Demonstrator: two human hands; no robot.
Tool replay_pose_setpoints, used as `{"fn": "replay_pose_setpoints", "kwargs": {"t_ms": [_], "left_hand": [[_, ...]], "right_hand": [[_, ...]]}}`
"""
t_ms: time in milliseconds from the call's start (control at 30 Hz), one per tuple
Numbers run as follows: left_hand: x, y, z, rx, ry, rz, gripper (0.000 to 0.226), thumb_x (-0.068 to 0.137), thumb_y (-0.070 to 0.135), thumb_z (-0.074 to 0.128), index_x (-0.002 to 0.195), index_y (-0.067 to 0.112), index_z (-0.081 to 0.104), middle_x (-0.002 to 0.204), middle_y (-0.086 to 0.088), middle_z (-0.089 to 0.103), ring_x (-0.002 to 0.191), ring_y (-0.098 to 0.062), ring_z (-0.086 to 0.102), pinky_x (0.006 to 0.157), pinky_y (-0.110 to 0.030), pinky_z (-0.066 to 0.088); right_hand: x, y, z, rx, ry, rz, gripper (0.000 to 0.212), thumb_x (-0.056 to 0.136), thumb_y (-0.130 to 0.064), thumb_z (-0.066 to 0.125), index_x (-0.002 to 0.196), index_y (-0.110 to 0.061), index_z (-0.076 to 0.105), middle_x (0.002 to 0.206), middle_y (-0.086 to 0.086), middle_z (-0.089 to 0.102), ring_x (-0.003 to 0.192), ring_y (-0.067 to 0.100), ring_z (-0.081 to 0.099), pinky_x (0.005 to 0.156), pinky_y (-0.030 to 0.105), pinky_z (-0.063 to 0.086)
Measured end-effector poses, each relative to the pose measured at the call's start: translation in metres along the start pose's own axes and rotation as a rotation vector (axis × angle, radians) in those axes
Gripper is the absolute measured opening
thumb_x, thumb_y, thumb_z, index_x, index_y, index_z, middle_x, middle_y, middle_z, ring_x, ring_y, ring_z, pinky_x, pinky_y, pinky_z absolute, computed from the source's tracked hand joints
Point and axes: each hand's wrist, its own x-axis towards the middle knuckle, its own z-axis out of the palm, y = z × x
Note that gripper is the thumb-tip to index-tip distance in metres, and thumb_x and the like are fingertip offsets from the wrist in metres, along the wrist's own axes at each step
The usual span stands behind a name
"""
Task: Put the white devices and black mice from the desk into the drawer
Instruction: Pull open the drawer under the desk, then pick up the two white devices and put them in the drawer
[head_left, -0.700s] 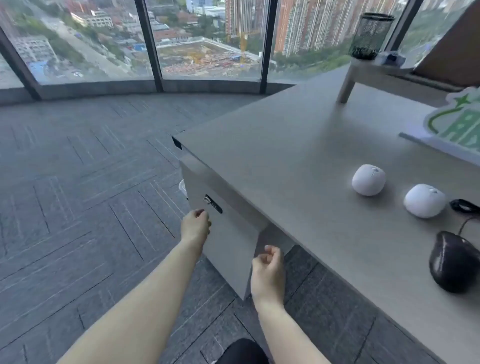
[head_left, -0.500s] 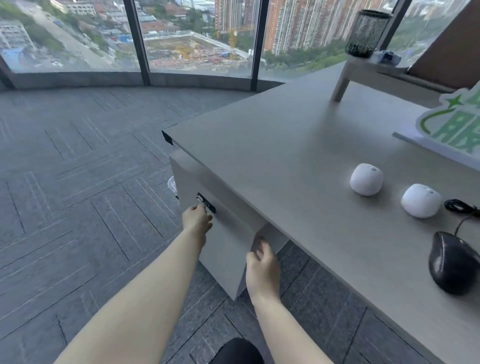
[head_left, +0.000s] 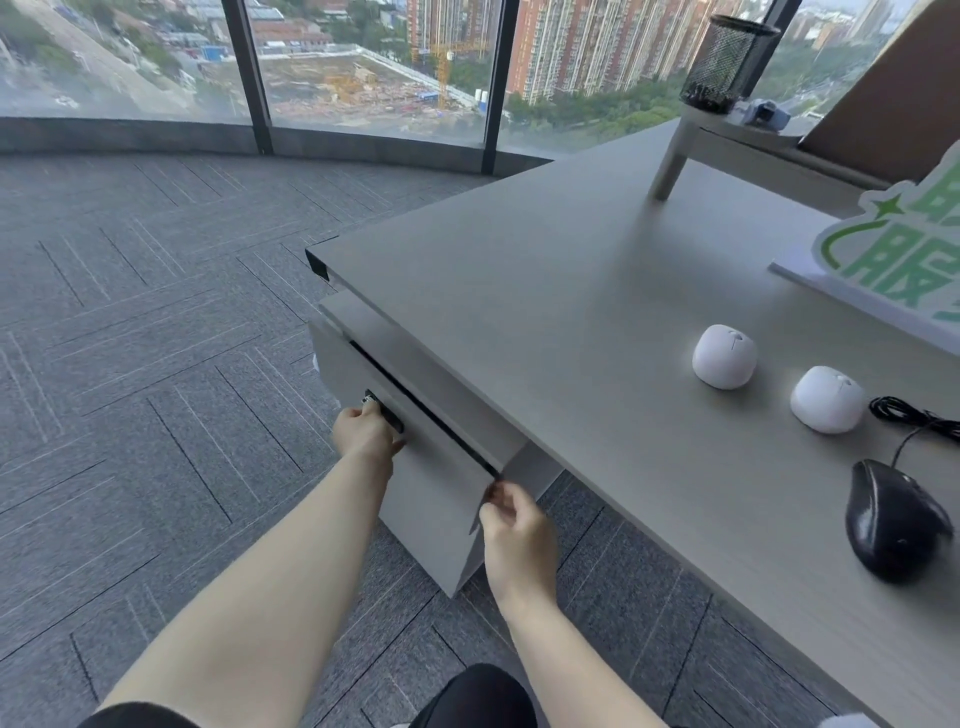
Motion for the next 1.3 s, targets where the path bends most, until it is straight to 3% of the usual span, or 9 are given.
{"fn": "replay_pose_setpoints", "kwargs": {"t_ms": [67,267,433,667,933,1033,1100,1200,1300], "left_hand": [[-0.005,-0.003,-0.024,-0.01,0.023,0.014,0.012,0.094,0.016,0.047,0.093,0.005,0.052,0.082,-0.011,0.053,0.089,-0.027,0.053,0.074,-0.047,0.056],[-0.017,-0.004,-0.119,-0.037,0.078,-0.018,0.013,0.094,0.017,0.049,0.101,0.009,0.056,0.109,-0.011,0.059,0.101,-0.027,0.058,0.069,-0.044,0.057],[-0.032,-0.004,-0.194,-0.038,0.112,0.001,0.017,0.096,0.017,0.047,0.106,0.01,0.059,0.116,-0.01,0.064,0.106,-0.026,0.062,0.062,-0.041,0.057],[-0.045,-0.004,-0.262,-0.036,0.143,0.027,0.02,0.097,0.017,0.045,0.081,0.016,0.056,0.107,-0.008,0.065,0.098,-0.024,0.062,0.052,-0.038,0.054],[-0.047,-0.005,-0.303,0.0,0.152,0.006,0.022,0.094,0.018,0.049,0.109,0.006,0.06,0.106,-0.011,0.065,0.096,-0.028,0.062,0.061,-0.037,0.053],[-0.056,0.006,-0.301,0.299,0.371,0.118,0.034,0.088,0.024,0.048,0.113,0.003,0.058,0.111,-0.019,0.064,0.099,-0.037,0.06,0.081,-0.047,0.052],[-0.075,0.024,-0.278,0.466,0.438,0.371,0.039,0.087,0.026,0.043,0.119,0.008,0.055,0.123,-0.019,0.059,0.113,-0.039,0.053,0.095,-0.05,0.045],[-0.123,0.055,-0.208,0.467,0.275,0.74,0.036,0.09,0.021,0.041,0.121,0.009,0.054,0.124,-0.013,0.057,0.114,-0.03,0.052,0.095,-0.043,0.044],[-0.169,0.071,-0.116,0.473,-0.04,0.875,0.029,0.093,0.019,0.045,0.117,0.011,0.058,0.116,-0.008,0.064,0.099,-0.018,0.058,0.083,-0.027,0.043]], "right_hand": [[-0.012,0.002,0.001,0.021,-0.066,-0.031,0.012,0.092,-0.027,0.057,0.092,-0.024,0.069,0.084,-0.011,0.072,0.08,0.001,0.064,0.067,0.017,0.048],[-0.057,0.005,0.029,0.039,-0.307,-0.067,0.045,0.094,-0.04,0.056,0.052,-0.025,0.048,0.044,-0.012,0.046,0.048,0.005,0.038,0.053,0.025,0.03],[-0.1,0.014,0.061,0.057,-0.511,-0.053,0.04,0.089,-0.043,0.06,0.074,-0.007,0.068,0.063,0.002,0.062,0.062,0.014,0.051,0.063,0.034,0.043],[-0.146,0.021,0.092,-0.011,-0.665,-0.081,0.036,0.082,-0.05,0.063,0.078,-0.016,0.074,0.071,-0.001,0.071,0.068,0.013,0.059,0.076,0.047,0.057],[-0.172,0.014,0.1,-0.097,-0.755,-0.122,0.037,0.082,-0.051,0.06,0.085,-0.017,0.075,0.088,0.006,0.077,0.084,0.022,0.07,0.083,0.048,0.056],[-0.169,-0.002,0.083,-0.07,-0.679,-0.194,0.029,0.089,-0.04,0.058,0.087,-0.015,0.074,0.073,-0.006,0.069,0.074,0.014,0.061,0.076,0.043,0.054],[-0.154,-0.023,0.056,0.023,-0.552,-0.237,0.022,0.092,-0.029,0.057,0.093,-0.014,0.072,0.078,-0.002,0.069,0.074,0.016,0.061,0.077,0.043,0.055],[-0.118,-0.064,-0.004,0.112,-0.282,-0.355,0.019,0.094,-0.016,0.055,0.106,-0.015,0.07,0.084,0.002,0.073,0.076,0.022,0.067,0.075,0.038,0.058],[-0.075,-0.098,-0.073,0.106,0.046,-0.46,0.017,0.093,-0.013,0.055,0.101,-0.02,0.068,0.075,-0.009,0.068,0.067,0.006,0.064,0.067,0.022,0.051]]}}
